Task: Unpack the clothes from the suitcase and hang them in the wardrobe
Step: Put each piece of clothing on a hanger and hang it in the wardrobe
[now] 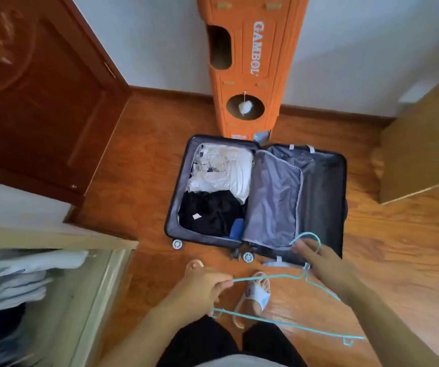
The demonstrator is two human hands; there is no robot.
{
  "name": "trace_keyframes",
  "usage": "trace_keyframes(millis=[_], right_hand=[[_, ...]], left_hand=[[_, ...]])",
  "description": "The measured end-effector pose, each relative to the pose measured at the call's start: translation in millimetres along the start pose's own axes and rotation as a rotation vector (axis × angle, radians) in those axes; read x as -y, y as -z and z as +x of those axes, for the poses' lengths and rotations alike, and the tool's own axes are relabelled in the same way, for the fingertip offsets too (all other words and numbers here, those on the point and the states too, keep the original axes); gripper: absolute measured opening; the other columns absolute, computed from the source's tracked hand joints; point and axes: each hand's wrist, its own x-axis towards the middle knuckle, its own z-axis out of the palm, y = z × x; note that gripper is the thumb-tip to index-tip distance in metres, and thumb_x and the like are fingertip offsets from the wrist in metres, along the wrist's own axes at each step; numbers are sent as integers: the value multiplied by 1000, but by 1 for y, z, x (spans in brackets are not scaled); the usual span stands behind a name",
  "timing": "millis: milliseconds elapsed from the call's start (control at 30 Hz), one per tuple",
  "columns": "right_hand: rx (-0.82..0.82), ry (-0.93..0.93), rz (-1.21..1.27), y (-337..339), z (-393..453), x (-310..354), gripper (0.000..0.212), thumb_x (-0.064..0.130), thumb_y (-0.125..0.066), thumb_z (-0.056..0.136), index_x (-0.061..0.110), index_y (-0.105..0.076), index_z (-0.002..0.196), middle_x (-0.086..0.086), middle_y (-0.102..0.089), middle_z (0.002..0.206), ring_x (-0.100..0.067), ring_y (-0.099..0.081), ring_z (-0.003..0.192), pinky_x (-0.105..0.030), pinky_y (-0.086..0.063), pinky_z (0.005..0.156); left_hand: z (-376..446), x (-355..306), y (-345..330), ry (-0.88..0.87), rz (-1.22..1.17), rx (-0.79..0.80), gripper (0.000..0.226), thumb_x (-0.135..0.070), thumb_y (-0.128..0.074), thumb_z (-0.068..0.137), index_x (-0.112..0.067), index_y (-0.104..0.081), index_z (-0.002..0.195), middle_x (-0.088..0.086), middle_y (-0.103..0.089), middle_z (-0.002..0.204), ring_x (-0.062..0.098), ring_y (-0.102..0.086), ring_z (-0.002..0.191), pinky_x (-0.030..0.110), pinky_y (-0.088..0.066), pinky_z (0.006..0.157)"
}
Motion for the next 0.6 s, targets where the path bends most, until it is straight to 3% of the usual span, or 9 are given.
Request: trace_keyframes(millis=[67,133,200,267,333,400,467,533,600], right_hand=[[-101,-26,-13,-7,23,-8,26,34,-51,102,20,-71,93,2,-76,84,-7,-68,81,-28,-45,78],[-95,-62,-90,-14,52,-27,30,32,-49,103,20,-68,83,1,-72,70,-15,-67,77,-35,-47,78],[-87,-109,-142,-23,92,-55,33,28,-50,102,17,-65,75,0,-69,64,-21,-64,72,-44,-49,81],[-163,-178,-110,-39,138,-86,33,25,-51,100,17,-61,69,-3,-63,59,-24,-60,67,-47,-47,78],[-283,-235,-105,-60,189,-113,33,23,-52,98,16,-57,66,-2,-60,57,-28,-58,67,-46,-46,75],[-382,-273,-109,-81,244,-141,35,19,-51,99,11,-55,65,-4,-58,58,-32,-56,68,-43,-42,70],[-434,-317,-114,-100,296,-163,37,20,-50,99,7,-53,65,-7,-56,60,-35,-53,68,-41,-37,66],[-451,-331,-129,-119,339,-179,39,23,-48,98,8,-50,63,-7,-54,57,-34,-50,65,-39,-35,67],[-459,-333,-91,-136,373,-190,38,24,-47,98,8,-48,63,-6,-52,55,-32,-48,62,-38,-33,61]], left_hand=[[29,6,-12,38,-81,4,21,-33,-54,103,-20,-70,97,-3,-64,81,11,-65,71,32,-53,75],[60,26,-27,42,-113,6,21,-35,-55,101,-20,-69,94,-4,-65,82,9,-64,74,36,-54,75],[97,58,-46,52,-130,-8,26,-44,-53,97,-26,-71,99,-9,-66,91,5,-63,85,35,-53,83],[145,103,-68,129,-138,-60,30,-45,-51,98,-33,-70,118,-10,-63,113,4,-58,106,29,-47,100],[206,158,-89,273,-145,-158,35,-35,-52,103,-28,-60,136,-2,-56,129,12,-54,120,34,-41,109],[276,219,-101,463,-100,-170,44,-28,-53,102,-21,-50,146,11,-53,138,25,-53,126,39,-42,109],[340,280,-106,525,119,-41,55,-28,-53,101,-27,-38,154,18,-34,154,35,-42,136,42,-39,110],[395,334,-105,447,406,129,58,-33,-49,103,-41,-27,156,16,-4,165,39,-23,146,47,-37,111],[444,371,-103,368,548,253,58,-39,-45,105,-49,-19,157,9,13,167,39,-5,152,51,-35,113]])
